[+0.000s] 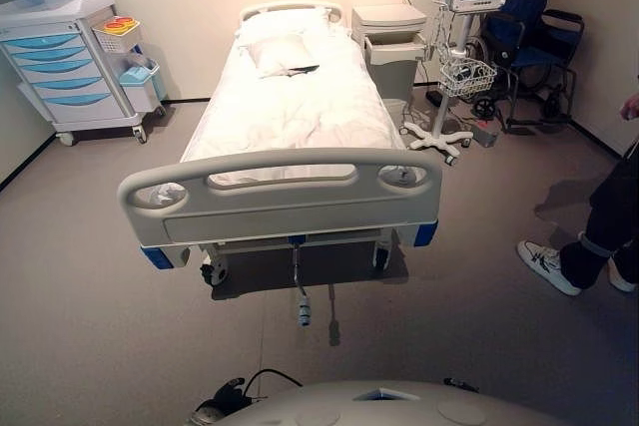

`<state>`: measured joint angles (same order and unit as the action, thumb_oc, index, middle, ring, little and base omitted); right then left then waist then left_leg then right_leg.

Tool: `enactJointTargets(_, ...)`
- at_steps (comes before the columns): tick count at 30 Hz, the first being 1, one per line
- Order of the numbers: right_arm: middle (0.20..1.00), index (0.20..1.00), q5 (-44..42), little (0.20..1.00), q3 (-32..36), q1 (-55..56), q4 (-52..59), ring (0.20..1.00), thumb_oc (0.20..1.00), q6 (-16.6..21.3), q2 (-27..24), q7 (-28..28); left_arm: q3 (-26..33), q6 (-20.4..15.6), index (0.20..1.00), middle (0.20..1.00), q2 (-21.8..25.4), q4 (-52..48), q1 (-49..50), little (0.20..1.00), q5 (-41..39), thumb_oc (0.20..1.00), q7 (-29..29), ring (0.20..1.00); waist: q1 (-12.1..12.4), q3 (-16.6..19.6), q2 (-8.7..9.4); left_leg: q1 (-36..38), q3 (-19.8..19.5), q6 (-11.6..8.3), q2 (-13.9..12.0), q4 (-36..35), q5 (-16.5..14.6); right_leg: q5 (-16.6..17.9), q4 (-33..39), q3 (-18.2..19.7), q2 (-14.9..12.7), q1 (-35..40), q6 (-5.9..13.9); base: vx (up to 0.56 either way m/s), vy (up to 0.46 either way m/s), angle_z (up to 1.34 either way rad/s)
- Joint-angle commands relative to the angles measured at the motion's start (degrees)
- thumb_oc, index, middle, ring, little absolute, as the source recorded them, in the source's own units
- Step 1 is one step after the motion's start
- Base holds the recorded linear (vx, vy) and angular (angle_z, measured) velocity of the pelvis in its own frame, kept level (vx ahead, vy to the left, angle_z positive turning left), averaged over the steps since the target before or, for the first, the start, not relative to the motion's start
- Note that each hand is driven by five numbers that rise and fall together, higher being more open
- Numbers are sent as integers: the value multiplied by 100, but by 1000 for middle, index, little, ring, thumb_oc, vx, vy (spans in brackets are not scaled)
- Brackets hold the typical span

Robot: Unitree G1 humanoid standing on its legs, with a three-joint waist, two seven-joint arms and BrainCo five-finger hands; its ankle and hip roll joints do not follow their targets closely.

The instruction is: Raise the hospital bed

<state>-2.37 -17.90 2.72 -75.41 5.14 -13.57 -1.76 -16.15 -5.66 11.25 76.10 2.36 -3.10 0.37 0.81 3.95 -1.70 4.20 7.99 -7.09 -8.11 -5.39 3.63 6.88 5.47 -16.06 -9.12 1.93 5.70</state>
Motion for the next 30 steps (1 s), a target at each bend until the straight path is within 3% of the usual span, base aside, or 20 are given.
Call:
enactJointTargets(1, 1000, 1000, 86, 1000, -26, -350, -350, 1000, 1000, 75, 143, 28, 232, -92, 1000, 1000, -56, 284, -378, 1000, 50, 1000, -7, 1000, 5, -329, 229, 385, 28, 501, 516, 39, -428, -335, -153, -22, -61, 560, 252, 0, 0, 0)
enactJointTargets(22, 1000, 1000, -47, 1000, 138, -350, -430, 1000, 1000, 71, 90, -57, 239, -64, 1000, 1000, -10, 398, -356, 1000, 233, 1000, 49, 1000, -55, -397, 206, 331, 67, 482, 500, 39, -393, -279, -85, 41, -35, 502, 231, -3, -1, 1)
enactJointTargets(30, 1000, 1000, -264, 1000, 293, -506, -378, 1000, 1000, 105, -44, -206, 443, -143, 1000, 1000, 155, 327, -515, 1000, 24, 1000, 304, 1000, -86, -651, 207, 38, 58, 460, 485, 39, -275, -178, -68, 80, -28, 222, 234, -65, -6, -2)
